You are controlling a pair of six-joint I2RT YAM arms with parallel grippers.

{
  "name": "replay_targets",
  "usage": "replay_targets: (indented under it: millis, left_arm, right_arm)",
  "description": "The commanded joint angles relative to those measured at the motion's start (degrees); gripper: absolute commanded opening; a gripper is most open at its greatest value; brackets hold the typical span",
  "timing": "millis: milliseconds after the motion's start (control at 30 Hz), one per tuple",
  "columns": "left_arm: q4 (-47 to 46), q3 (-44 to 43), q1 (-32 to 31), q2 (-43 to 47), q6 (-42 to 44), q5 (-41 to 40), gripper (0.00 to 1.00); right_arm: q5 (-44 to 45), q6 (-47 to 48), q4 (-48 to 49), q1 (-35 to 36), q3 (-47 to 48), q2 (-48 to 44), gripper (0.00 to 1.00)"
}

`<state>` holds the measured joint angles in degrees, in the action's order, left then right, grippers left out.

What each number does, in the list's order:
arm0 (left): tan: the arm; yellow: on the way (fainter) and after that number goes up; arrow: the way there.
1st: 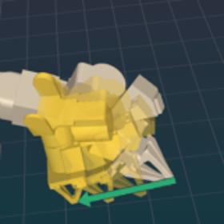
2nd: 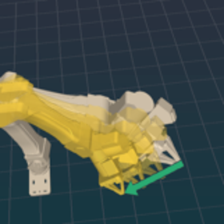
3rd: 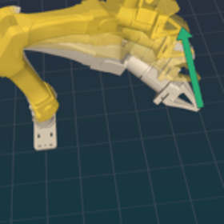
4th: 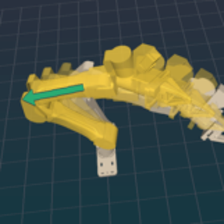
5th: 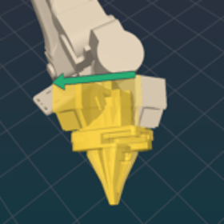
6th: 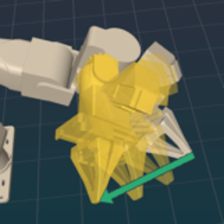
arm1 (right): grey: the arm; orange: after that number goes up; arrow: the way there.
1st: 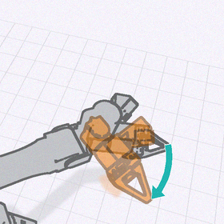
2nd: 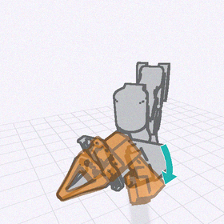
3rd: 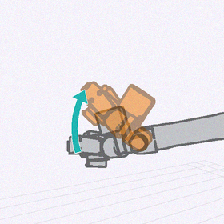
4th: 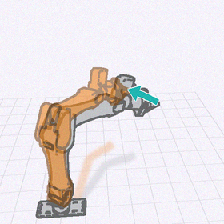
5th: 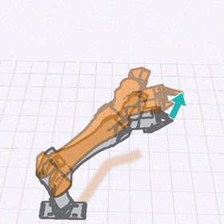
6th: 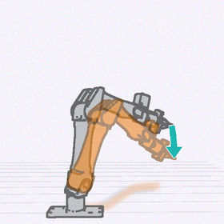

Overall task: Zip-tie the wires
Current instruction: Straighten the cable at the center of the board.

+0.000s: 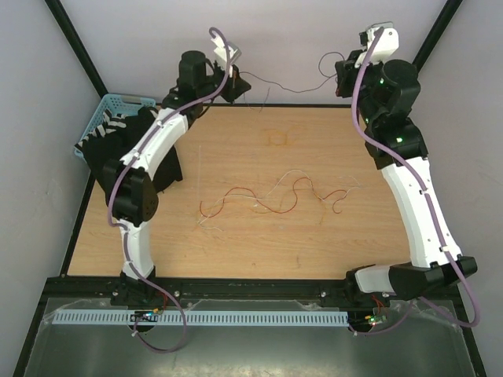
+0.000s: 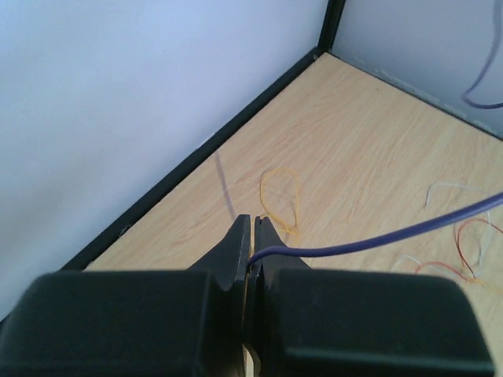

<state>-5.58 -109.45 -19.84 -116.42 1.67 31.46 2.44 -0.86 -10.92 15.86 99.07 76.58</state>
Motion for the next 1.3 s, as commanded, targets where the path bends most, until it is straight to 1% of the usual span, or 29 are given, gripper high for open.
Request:
replay_targets:
  millis: [0,67,167,233,367,467,533,600,733,867,967,1033,1167,1267]
  left_arm:
    - [24.4,-5.8,-0.6,1.6,10.6,0.3,0.0]
    - [26.1,-4.3,-0.5,3.8,12.0,-1.7,0.0]
    - [26.1,3.8,-0.3,9.3,13.0,-6.0,0.0]
    - [26.1,9.8,-0.1,13.5,12.3,-9.5,0.0]
    - [26.5,20.8,0.0,22.8,8.2,-17.3,0.0]
    - [28.9,27.3,0.2,29.9,5.8,-21.0,0.0]
    - [31.9,30.1,0.3,34.9,5.1,-22.9,0.0]
    - [37.1,30.3,0.4,38.1,5.6,-25.4,0.0]
    - [51.3,25.7,0.4,41.5,7.4,-33.4,0.0]
    - [58.5,26.2,0.3,45.4,6.6,-34.4,0.0]
    - [62.5,28.2,-0.2,46.8,5.3,-34.8,0.0]
    - [65.3,30.0,-0.9,45.8,5.0,-34.9,0.0]
    - [68.9,33.5,-2.1,40.2,3.6,-34.5,0.0]
    - [70.5,34.2,-3.5,34.7,2.4,-36.2,0.0]
  right_arm:
    - [4.7,0.2,0.5,-0.9,-3.0,-1.3,0.0]
    - [4.9,-0.1,0.5,-1.4,-5.8,-2.0,0.0]
    - [2.7,-0.6,0.6,-1.6,-10.4,-3.9,0.0]
    - [-1.1,-1.2,0.6,-1.6,-13.2,-5.2,0.0]
    - [-9.7,-4.2,0.1,-1.6,-17.9,-6.9,0.0]
    - [-16.7,-7.5,-0.3,-1.4,-21.3,-7.1,0.0]
    - [-19.8,-8.9,-0.4,-0.3,-23.5,-7.0,0.0]
    - [-20.0,-8.8,-0.8,2.5,-25.6,-6.7,0.0]
    - [-17.6,-8.6,-1.6,8.5,-28.5,-5.8,0.0]
    - [-14.3,-8.8,-1.6,11.5,-30.8,-5.8,0.0]
    - [-11.8,-8.6,-1.7,12.0,-33.1,-6.9,0.0]
    - [-10.1,-8.1,-2.3,12.0,-34.7,-7.9,0.0]
    - [-8.1,-7.1,-3.9,12.0,-37.7,-8.6,0.0]
    - [-5.9,-6.6,-4.9,12.0,-39.8,-9.6,0.0]
